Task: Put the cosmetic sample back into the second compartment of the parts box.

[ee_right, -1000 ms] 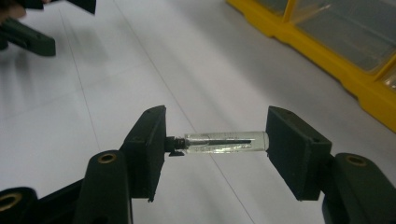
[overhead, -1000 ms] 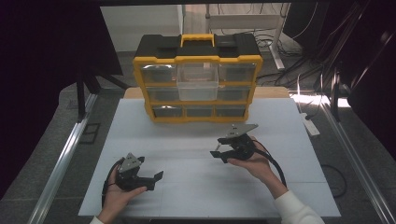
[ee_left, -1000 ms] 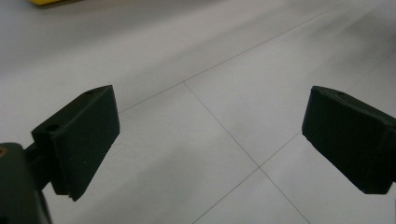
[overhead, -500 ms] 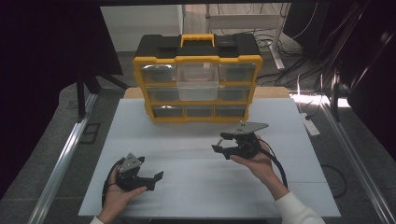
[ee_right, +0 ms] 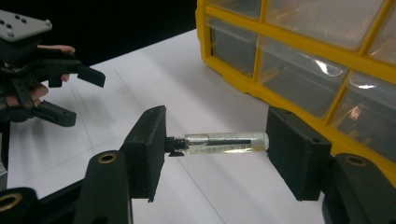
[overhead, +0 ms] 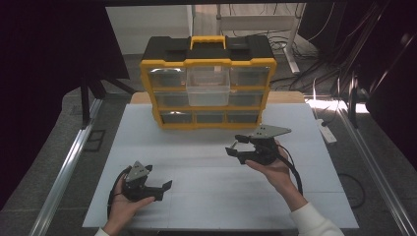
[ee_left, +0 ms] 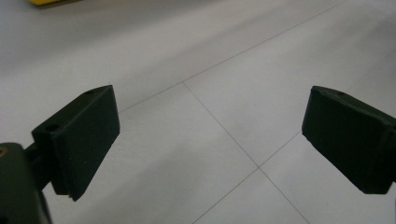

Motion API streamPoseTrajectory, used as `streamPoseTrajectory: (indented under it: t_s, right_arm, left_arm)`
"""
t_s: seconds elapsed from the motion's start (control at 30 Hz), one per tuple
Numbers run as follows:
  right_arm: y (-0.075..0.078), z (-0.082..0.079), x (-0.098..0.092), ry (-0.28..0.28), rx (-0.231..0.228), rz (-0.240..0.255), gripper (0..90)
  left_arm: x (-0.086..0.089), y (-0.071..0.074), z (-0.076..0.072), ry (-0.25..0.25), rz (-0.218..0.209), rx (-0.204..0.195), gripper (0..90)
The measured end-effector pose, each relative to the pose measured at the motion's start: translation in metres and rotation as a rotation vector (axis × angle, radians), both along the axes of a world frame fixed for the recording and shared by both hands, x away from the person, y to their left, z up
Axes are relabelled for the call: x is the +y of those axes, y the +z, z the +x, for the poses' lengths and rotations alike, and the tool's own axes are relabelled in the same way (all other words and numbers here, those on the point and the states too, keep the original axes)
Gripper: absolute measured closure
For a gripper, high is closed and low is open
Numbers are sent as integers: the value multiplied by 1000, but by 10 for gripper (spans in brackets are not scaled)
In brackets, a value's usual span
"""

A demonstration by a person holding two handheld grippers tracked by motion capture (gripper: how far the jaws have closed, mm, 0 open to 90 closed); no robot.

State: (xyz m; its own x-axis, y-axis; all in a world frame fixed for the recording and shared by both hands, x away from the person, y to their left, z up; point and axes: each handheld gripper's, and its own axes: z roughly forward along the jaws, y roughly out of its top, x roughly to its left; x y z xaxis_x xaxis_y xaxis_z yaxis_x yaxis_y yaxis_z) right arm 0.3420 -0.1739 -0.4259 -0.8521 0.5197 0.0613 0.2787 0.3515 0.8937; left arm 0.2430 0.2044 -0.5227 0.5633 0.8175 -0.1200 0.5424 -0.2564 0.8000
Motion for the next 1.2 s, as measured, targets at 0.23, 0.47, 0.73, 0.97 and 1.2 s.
streamPoseTrajectory:
  t_s: [0.23, 0.47, 0.73, 0.97, 1.2]
  right_arm:
    - [7, -1, -3, -18, -20, 25, 404]
    - [16, -5, -6, -43, -43, 47, 405]
    - [23, -8, -8, -43, -64, 62, 405]
    - [28, -9, -8, -33, -77, 89, 405]
    - [35, -11, -10, -37, -94, 111, 405]
  left_arm:
    - [0, 0, 0, 0, 2, 0, 45]
    - [0, 0, 0, 1, 1, 0, 45]
    - [0, 0, 1, -2, 7, 4, 45]
    - [0, 0, 0, 2, 3, 2, 45]
    - [0, -1, 1, 1, 3, 3, 45]
